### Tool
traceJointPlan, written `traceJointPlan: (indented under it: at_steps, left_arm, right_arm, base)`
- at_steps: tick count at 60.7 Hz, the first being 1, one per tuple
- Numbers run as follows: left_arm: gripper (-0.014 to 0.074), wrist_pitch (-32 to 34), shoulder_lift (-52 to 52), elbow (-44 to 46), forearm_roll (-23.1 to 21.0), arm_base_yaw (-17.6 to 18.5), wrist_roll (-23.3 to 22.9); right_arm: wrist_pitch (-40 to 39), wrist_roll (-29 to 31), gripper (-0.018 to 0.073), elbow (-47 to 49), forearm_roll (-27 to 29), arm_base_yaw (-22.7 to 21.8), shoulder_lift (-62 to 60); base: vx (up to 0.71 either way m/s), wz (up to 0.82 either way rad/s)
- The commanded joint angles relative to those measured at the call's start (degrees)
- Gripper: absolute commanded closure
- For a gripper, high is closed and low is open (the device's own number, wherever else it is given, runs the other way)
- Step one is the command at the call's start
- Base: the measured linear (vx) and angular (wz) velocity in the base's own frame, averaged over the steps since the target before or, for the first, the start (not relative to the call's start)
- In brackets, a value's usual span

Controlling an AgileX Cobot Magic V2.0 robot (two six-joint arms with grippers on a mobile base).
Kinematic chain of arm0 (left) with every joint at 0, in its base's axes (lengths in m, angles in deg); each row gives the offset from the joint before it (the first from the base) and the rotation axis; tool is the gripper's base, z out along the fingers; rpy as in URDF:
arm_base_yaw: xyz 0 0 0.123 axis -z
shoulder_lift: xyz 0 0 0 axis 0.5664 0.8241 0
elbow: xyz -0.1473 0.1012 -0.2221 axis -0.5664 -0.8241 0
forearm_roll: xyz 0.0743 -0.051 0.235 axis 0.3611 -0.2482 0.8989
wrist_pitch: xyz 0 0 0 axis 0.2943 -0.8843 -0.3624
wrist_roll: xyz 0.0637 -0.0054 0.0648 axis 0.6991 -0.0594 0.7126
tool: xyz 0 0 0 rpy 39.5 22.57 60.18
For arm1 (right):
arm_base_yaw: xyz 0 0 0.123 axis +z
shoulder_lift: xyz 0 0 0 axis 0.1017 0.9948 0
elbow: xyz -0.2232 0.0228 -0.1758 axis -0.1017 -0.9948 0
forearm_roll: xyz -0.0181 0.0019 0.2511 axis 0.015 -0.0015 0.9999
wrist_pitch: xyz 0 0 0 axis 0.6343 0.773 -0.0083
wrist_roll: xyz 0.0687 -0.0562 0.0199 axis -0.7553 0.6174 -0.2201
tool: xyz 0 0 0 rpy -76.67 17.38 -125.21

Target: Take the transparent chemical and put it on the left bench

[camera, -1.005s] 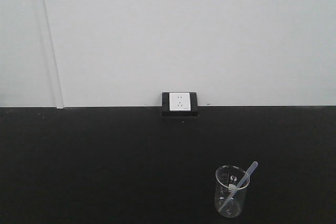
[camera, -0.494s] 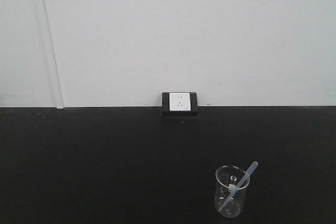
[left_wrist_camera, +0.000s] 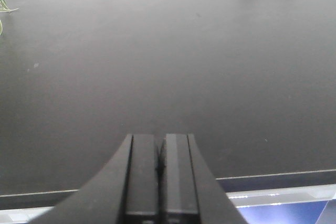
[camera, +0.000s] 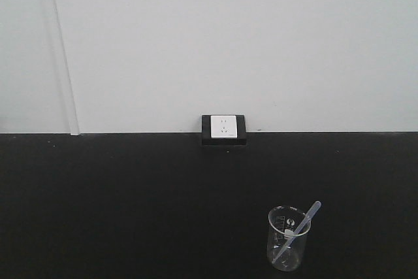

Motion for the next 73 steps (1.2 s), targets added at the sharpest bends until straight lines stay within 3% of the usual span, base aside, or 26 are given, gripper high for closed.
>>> traceJointPlan:
  at_steps: [1,22,28,38,51,58,73]
  left_arm:
    - [0.06,4.5,-1.1,-0.9,0.0,0.1,-0.4]
    - [0.06,4.5,-1.1,-0.9,0.0,0.1,-0.4]
    - [0.06,4.5,-1.1,-0.9,0.0,0.1,-0.4]
    - [0.06,4.5,-1.1,-0.9,0.0,0.1,-0.4]
    - [0.06,4.5,-1.1,-0.9,0.0,0.1,-0.4]
    - [0.06,4.5,-1.1,-0.9,0.0,0.1,-0.4]
    - [0.06,4.5,-1.1,-0.9,0.0,0.1,-0.4]
  right_arm:
    - [-6.2,-0.1,0.0401,2.2,0.3,-0.2,0.7]
    - [-11.8,-0.3,-0.0076,2.1,0.8,-0.2,3.5]
    - [-12.9,-5.1,-0.0157,2.1,3.0,-0.1,4.8]
    - [-11.3,-19.5,-0.0155,2.1,1.0,0.2,10.9]
    - [-23.0,-31.9,-0.0074,4.0,-12.2,6.0,25.0]
    - [-27.1,-33.8,-0.0035,8.6,-16.2,7.3,33.9]
    - [-27.2,-34.6,-0.0022,17.6,-16.4,7.3,47.2]
  base:
    - [0.0,0.0]
    - [0.0,0.0]
    - [0.0,0.0]
    - [0.0,0.0]
    - [0.0,0.0]
    - [0.0,0.0]
    - [0.0,0.0]
